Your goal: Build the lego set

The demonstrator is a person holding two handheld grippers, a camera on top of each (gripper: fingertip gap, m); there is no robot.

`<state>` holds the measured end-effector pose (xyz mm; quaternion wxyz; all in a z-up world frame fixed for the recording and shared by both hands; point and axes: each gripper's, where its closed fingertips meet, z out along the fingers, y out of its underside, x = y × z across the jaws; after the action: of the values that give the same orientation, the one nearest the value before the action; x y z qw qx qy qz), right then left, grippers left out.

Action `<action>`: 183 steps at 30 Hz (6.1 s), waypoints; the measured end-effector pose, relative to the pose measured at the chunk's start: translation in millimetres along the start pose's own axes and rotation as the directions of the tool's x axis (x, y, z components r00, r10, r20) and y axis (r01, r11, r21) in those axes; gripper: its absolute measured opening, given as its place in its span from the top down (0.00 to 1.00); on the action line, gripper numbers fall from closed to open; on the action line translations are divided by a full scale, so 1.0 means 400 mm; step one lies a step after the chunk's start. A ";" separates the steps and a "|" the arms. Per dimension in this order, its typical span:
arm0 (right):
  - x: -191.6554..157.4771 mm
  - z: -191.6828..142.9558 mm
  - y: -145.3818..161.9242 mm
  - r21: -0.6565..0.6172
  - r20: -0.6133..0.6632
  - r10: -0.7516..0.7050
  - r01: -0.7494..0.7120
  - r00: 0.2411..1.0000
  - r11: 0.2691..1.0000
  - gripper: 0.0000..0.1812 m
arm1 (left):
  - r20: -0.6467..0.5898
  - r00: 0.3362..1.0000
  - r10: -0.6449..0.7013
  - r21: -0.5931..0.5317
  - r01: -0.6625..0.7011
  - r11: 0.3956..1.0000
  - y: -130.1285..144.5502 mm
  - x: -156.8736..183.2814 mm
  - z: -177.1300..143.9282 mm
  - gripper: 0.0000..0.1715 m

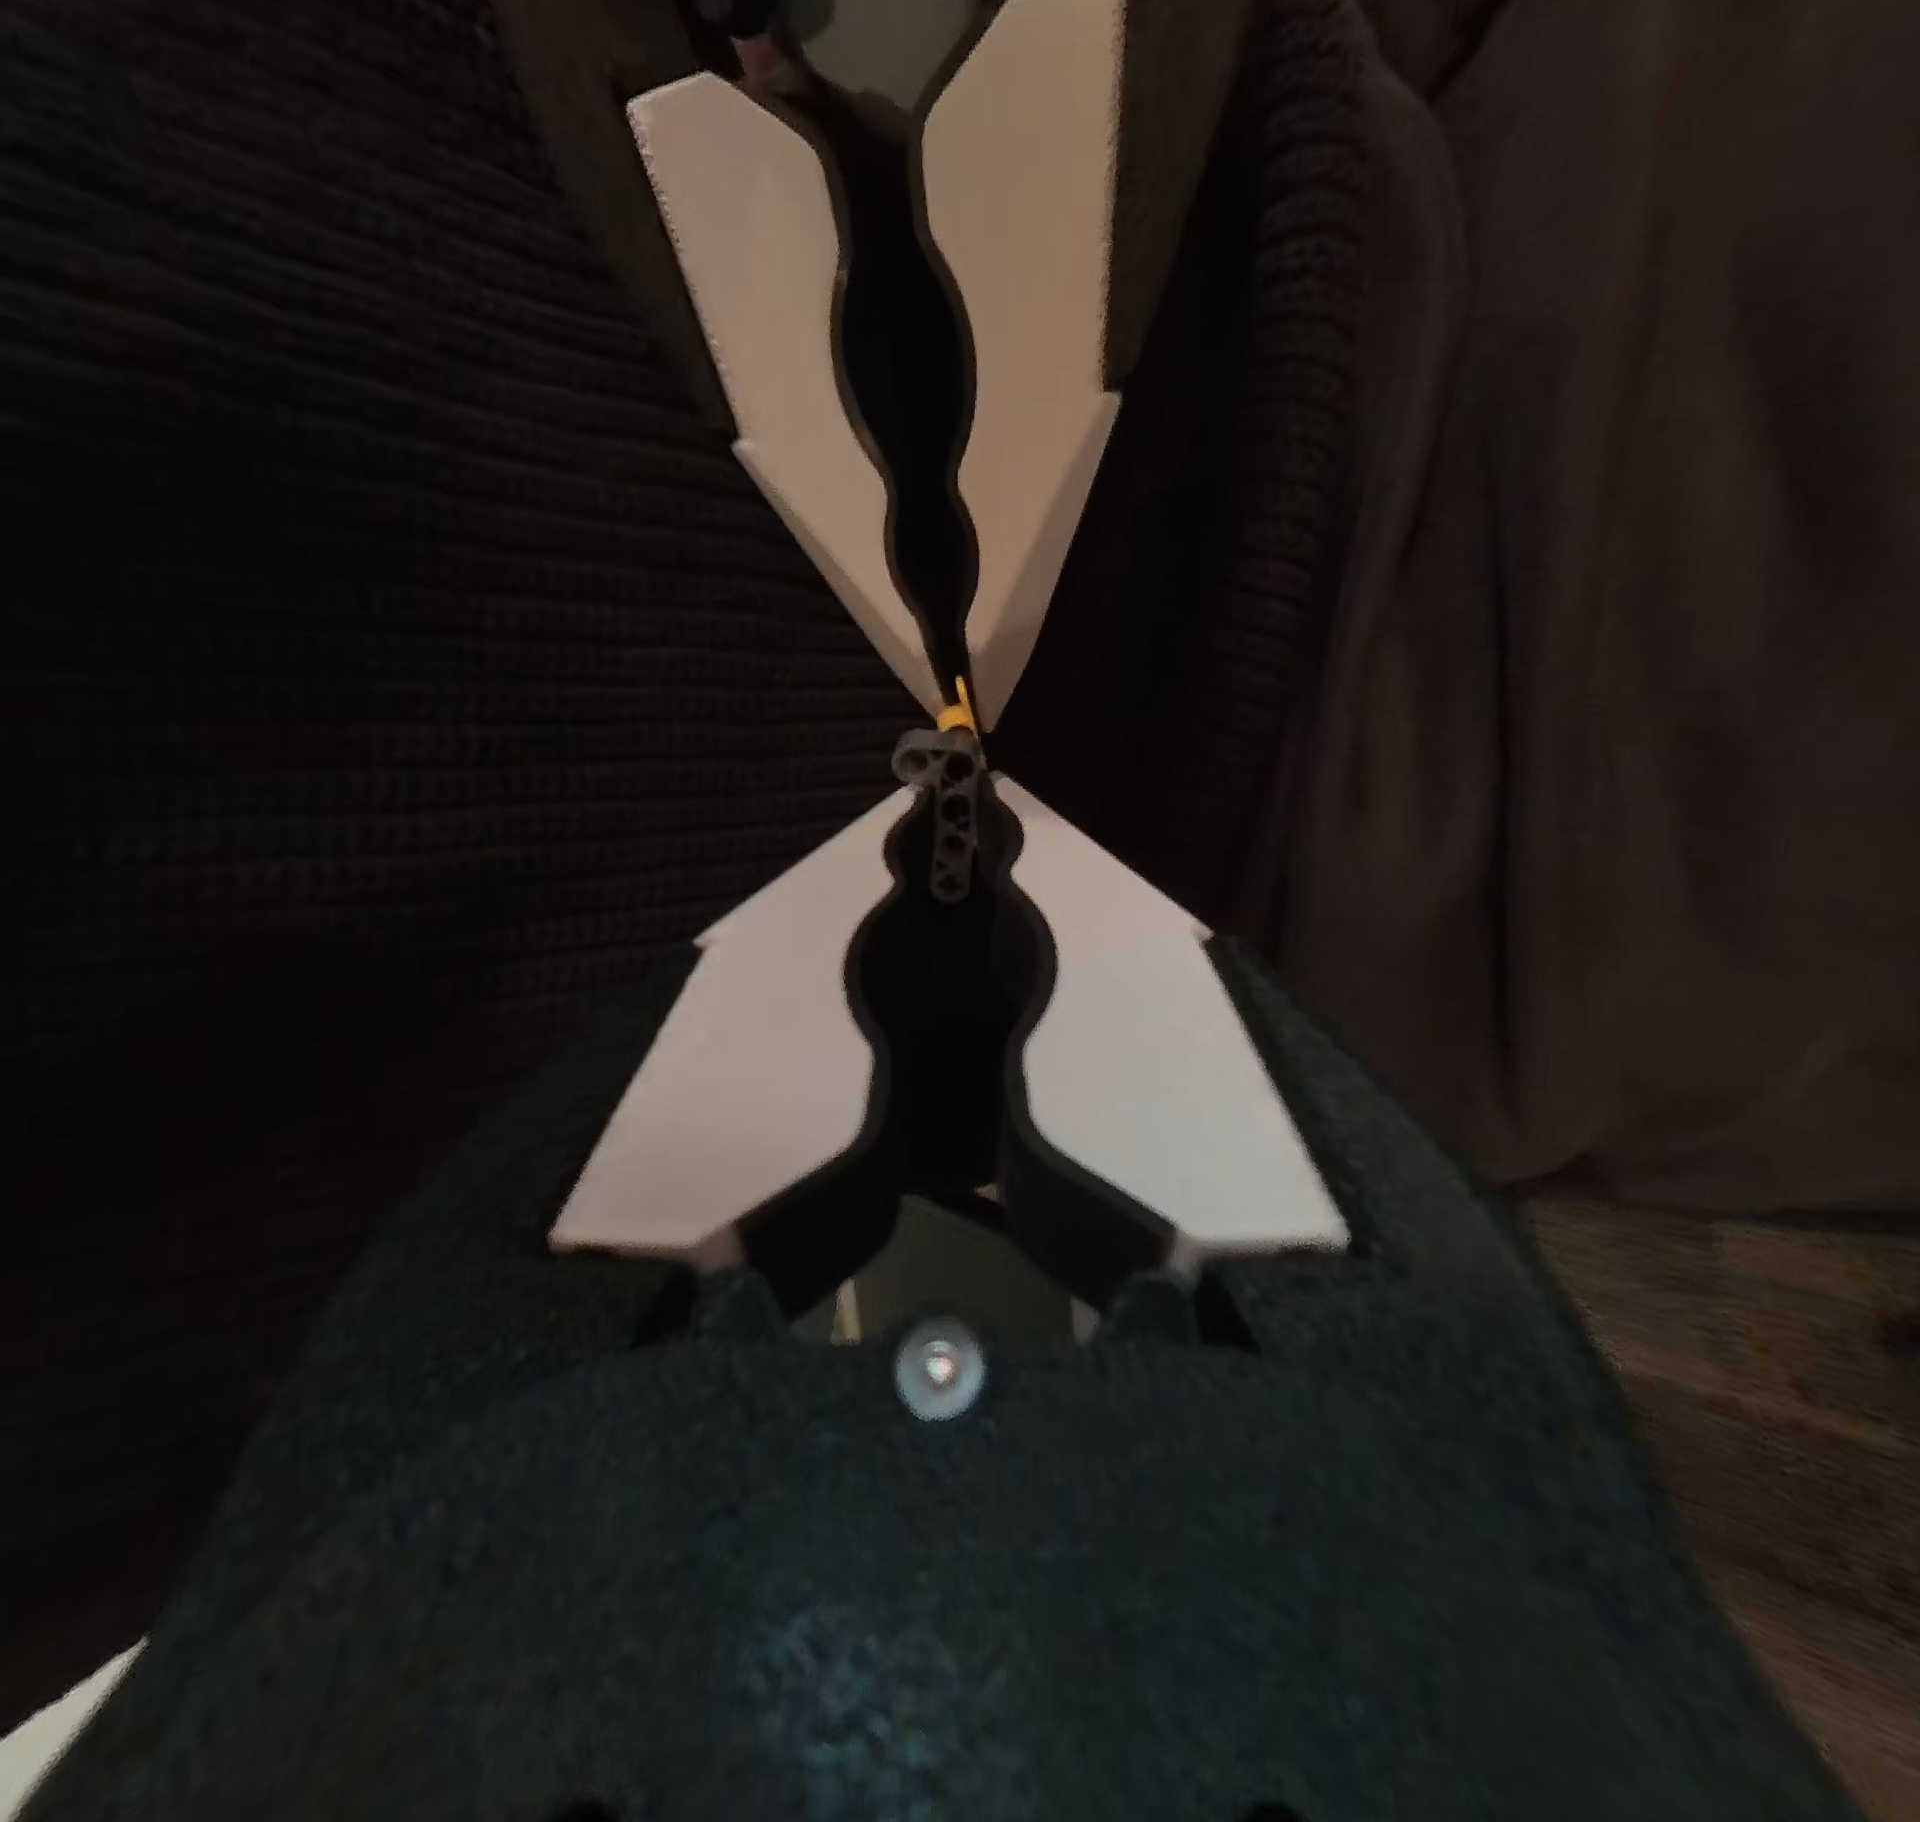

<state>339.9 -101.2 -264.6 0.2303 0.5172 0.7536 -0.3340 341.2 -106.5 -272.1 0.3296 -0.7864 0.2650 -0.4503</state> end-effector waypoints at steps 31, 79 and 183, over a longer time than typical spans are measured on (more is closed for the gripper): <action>0.017 -0.020 -0.017 0.027 0.092 -0.025 0.023 0.995 0.999 0.95 | -0.066 0.990 -0.127 0.084 0.132 0.988 -0.022 -0.027 -0.022 1.00; -0.085 -0.085 -0.213 0.486 -0.347 -0.465 0.580 0.814 0.654 0.86 | -0.613 0.722 -0.321 0.114 0.482 0.869 -0.070 0.047 -0.220 1.00; 0.187 -0.267 -0.461 0.877 -0.480 0.369 0.440 0.796 0.193 0.88 | 0.711 0.703 0.032 0.457 -0.495 0.739 -0.273 -0.222 -0.543 1.00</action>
<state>140.6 -20.0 -195.9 -0.4146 0.5976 0.4047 -0.5543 122.2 -33.9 -154.9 0.7041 -0.6896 0.0847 -0.1467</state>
